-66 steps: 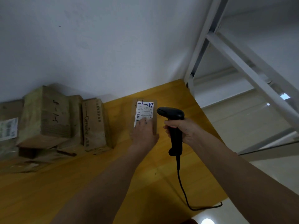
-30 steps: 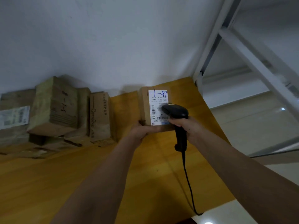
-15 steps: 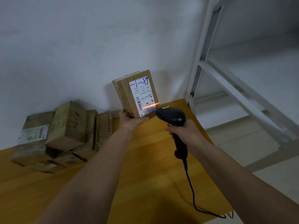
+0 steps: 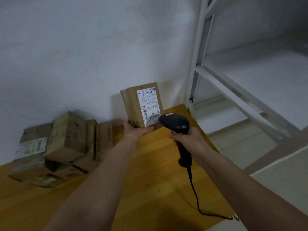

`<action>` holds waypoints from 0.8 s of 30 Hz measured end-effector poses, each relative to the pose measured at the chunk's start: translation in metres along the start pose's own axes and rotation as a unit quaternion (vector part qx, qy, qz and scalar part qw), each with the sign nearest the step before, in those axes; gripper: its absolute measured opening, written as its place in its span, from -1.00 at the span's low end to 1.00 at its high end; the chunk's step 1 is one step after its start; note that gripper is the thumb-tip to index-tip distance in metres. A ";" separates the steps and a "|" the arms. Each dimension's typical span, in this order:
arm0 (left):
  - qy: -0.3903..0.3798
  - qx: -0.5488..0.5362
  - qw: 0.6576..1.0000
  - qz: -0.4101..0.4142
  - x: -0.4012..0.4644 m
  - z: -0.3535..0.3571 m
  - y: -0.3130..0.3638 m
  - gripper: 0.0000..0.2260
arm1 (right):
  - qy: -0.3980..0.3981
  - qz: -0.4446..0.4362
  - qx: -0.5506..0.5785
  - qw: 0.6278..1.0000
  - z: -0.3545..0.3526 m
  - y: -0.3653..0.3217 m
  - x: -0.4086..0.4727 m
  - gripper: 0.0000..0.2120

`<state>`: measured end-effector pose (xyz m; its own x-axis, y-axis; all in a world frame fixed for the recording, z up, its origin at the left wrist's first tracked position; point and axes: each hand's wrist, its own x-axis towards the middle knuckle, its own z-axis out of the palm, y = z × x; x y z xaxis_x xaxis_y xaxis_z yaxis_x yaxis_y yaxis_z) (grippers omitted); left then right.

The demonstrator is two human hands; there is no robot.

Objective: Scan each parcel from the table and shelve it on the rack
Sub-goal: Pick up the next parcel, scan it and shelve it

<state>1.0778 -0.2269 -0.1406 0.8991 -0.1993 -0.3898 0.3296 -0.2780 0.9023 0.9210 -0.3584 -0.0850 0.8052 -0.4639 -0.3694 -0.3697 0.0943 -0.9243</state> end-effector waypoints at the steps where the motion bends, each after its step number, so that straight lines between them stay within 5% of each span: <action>1: -0.010 0.012 1.000 -0.012 0.000 0.004 -0.003 -0.03 | 0.010 0.010 0.008 1.000 -0.001 0.004 0.000 -0.86; 6: -0.129 0.190 0.970 -0.083 -0.004 0.033 -0.024 -0.16 | 0.059 0.066 0.030 0.996 -0.013 0.032 -0.009 -0.83; 10: -0.288 0.380 0.868 -0.137 -0.017 0.045 -0.042 -0.45 | 0.098 0.097 0.033 0.990 -0.029 0.057 -0.024 -0.79; 12: -0.312 0.414 0.848 -0.114 -0.025 0.053 -0.046 -0.52 | 0.105 0.101 0.045 0.988 -0.036 0.066 -0.034 -0.83; 19: -0.344 0.440 0.826 -0.070 -0.083 0.093 -0.048 -0.19 | 0.129 0.071 0.086 0.985 -0.073 0.091 -0.089 -0.91; 24: -0.354 0.429 0.831 -0.033 -0.155 0.136 -0.056 -0.33 | 0.199 0.061 0.119 0.971 -0.128 0.115 -0.161 -0.84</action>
<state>0.8810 -0.3084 -0.1562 0.3926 -0.5747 -0.7180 -0.2276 -0.8171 0.5296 0.6891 -0.3856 -0.1196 0.5018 -0.7353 -0.4555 -0.2950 0.3495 -0.8893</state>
